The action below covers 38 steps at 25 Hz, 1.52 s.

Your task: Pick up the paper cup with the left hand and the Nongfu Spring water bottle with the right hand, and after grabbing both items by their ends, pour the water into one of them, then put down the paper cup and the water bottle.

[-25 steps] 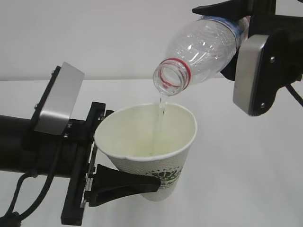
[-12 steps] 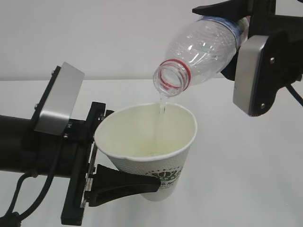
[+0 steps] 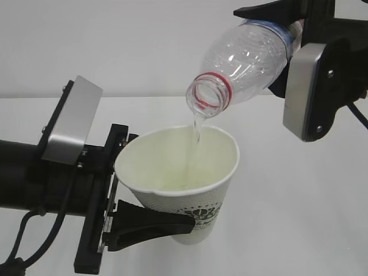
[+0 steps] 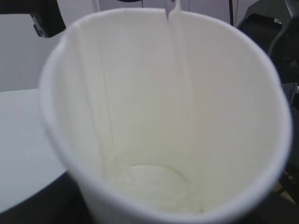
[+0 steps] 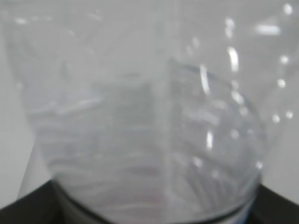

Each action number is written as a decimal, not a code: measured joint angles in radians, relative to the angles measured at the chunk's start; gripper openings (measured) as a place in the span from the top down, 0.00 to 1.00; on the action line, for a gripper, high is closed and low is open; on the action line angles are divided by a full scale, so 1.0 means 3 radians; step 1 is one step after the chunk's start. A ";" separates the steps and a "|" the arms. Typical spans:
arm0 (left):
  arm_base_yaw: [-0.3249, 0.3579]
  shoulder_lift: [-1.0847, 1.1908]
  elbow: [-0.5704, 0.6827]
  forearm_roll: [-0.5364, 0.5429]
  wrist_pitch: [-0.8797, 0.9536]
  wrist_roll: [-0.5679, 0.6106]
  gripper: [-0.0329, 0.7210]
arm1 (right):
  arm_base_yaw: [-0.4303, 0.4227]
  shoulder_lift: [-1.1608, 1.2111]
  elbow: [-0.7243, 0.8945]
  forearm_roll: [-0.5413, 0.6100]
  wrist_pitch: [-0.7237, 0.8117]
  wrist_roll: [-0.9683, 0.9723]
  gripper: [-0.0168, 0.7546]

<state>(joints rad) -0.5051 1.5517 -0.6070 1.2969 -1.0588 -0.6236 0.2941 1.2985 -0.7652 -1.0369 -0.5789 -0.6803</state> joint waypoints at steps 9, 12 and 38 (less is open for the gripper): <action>0.0000 0.0000 0.0000 0.0000 0.0007 0.0000 0.33 | 0.0000 0.0000 0.0000 0.0000 0.0000 -0.0007 0.37; 0.0000 0.0000 0.0000 0.0006 0.0007 0.0000 0.33 | 0.0000 0.0000 0.0000 0.0000 0.0000 -0.0007 0.37; 0.0000 0.0000 0.0000 0.0006 0.0013 0.0000 0.34 | 0.0000 0.0000 0.0000 0.0000 0.0000 -0.0038 0.37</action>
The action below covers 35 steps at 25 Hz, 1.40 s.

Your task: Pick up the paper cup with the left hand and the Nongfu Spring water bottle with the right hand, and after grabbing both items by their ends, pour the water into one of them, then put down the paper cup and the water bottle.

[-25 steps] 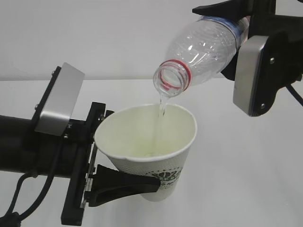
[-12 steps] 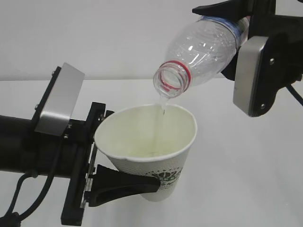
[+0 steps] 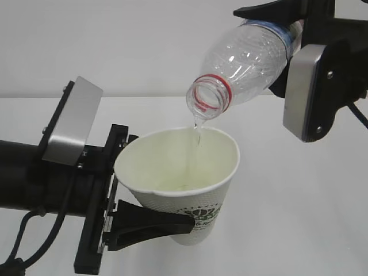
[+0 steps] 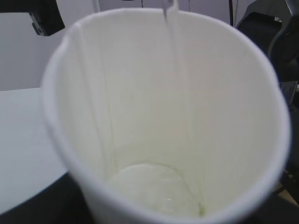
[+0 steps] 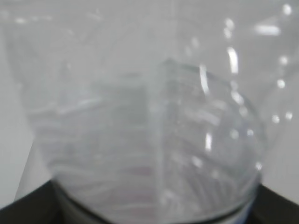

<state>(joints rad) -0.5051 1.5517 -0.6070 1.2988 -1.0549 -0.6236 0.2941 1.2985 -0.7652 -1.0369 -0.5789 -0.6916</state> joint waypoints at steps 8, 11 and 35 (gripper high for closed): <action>0.0000 0.0000 0.0000 0.0000 0.0000 0.0000 0.35 | 0.0000 0.0000 0.0000 0.0000 0.0000 -0.0013 0.37; 0.0000 0.0000 0.0000 0.0000 0.0000 0.0000 0.36 | 0.0000 0.0000 0.0000 0.0000 0.0000 -0.0013 0.37; 0.0000 0.0000 0.0000 0.0006 0.0000 0.0000 0.36 | 0.0000 0.0000 0.0000 0.0000 0.0000 -0.0032 0.37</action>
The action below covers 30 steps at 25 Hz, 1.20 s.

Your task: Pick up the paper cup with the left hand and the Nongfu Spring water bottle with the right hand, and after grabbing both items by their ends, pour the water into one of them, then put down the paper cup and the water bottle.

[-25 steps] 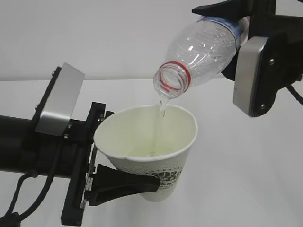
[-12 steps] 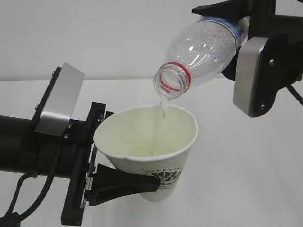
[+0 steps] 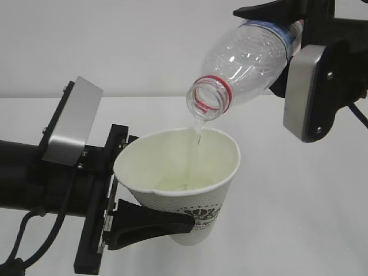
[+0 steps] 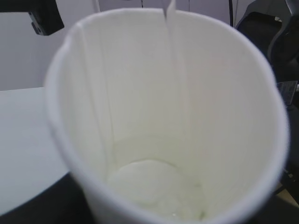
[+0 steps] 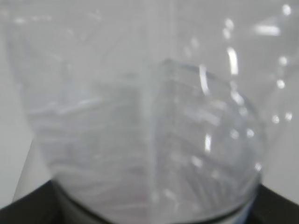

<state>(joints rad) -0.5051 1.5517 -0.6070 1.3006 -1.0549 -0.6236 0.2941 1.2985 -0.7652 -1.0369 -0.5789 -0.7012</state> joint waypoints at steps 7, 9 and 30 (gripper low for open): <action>0.0000 0.0000 0.0000 0.0000 0.0000 0.0000 0.36 | 0.0000 0.0000 0.0000 0.0000 0.0000 0.0000 0.37; 0.0000 0.0000 0.0000 0.0000 0.0000 0.0000 0.36 | 0.0000 0.0000 0.0000 0.0000 0.0000 0.0000 0.37; 0.0000 0.0000 0.0000 0.0006 0.0000 0.0006 0.36 | 0.0000 0.0000 0.0000 0.0000 0.0000 -0.0056 0.37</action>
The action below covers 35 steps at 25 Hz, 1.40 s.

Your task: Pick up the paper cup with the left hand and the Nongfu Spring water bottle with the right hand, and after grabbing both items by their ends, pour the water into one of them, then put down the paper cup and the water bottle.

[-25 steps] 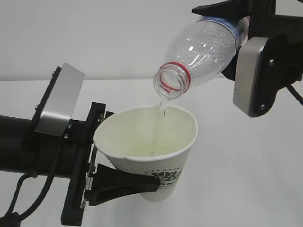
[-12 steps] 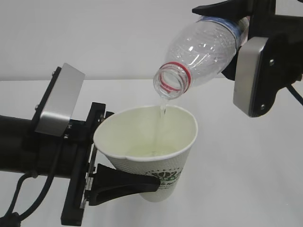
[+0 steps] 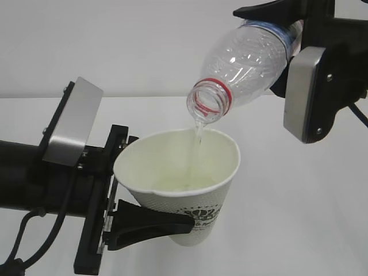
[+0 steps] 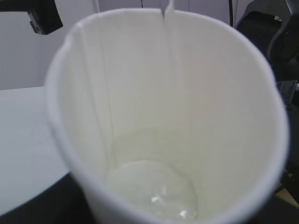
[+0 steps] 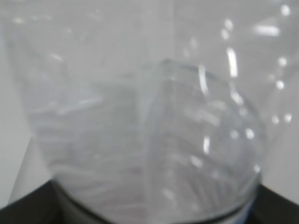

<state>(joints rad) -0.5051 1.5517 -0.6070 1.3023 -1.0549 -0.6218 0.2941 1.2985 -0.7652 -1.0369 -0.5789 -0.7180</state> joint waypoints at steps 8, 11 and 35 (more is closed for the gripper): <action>0.0000 0.0000 0.0000 0.0005 0.0007 0.0000 0.36 | 0.0000 0.0000 0.0000 0.0000 0.0005 -0.0002 0.37; 0.0000 0.0000 0.0000 0.0005 0.0007 0.0000 0.36 | 0.0000 0.0000 0.0000 0.0000 0.0005 -0.0002 0.37; 0.0000 0.0000 0.0000 0.0026 0.0090 0.0148 0.36 | 0.0000 0.0000 -0.0005 0.0012 0.0005 -0.0008 0.37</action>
<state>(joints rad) -0.5051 1.5517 -0.6070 1.3103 -1.0279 -0.5774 0.2941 1.2985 -0.7667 -1.0332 -0.5773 -0.7202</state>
